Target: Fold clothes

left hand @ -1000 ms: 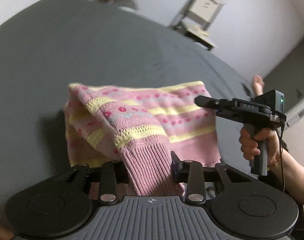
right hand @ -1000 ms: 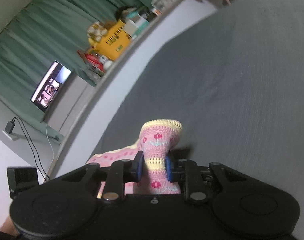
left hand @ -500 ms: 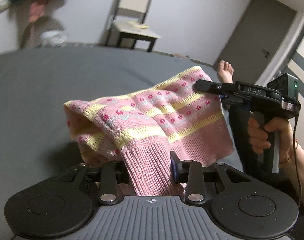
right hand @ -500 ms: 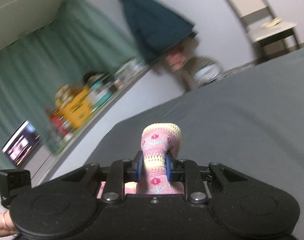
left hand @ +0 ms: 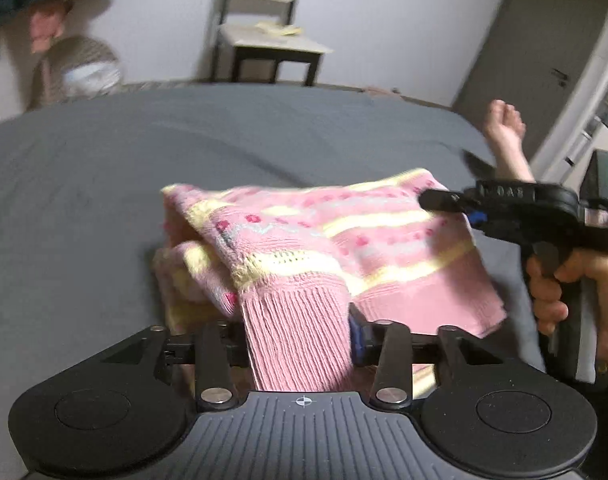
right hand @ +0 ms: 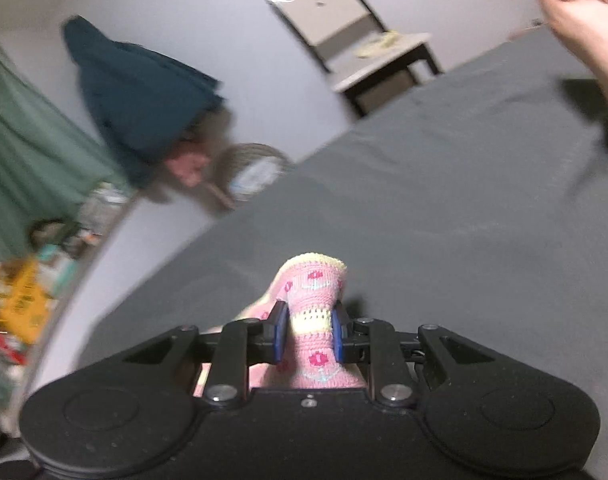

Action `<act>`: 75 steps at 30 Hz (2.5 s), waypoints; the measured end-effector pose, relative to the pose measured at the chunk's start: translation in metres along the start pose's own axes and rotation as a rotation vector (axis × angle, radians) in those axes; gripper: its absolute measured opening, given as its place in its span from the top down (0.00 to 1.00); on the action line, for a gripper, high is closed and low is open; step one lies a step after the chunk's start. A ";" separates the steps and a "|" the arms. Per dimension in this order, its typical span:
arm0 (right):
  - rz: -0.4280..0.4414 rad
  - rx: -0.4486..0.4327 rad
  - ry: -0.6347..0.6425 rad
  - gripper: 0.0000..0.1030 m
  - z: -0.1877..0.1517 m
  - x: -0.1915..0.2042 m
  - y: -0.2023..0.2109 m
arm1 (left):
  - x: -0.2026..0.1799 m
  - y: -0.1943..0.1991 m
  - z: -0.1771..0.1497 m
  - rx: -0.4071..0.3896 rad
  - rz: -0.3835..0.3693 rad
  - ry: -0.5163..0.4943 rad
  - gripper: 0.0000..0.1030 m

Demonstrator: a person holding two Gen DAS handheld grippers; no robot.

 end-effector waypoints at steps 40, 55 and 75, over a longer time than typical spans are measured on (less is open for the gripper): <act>-0.465 -0.108 0.449 0.00 -0.253 0.099 0.066 | 0.020 0.026 -0.161 -0.228 0.264 -0.073 0.04; -0.427 -0.075 0.415 0.00 -0.249 0.104 0.059 | 0.009 0.008 -0.155 -0.208 0.329 -0.062 0.00; -0.433 -0.079 0.415 0.00 -0.248 0.106 0.058 | 0.008 0.007 -0.154 -0.218 0.351 -0.047 0.00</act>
Point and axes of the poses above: each gripper's, at about its wrist camera, not at the fingertips, and y roughly against the way its jaws point, x to its left, z to its top, the point moved 3 cm from there along -y, roughly the way its jaws point, and after that the axes turned 8 degrees about x, right-handed, at the moved point
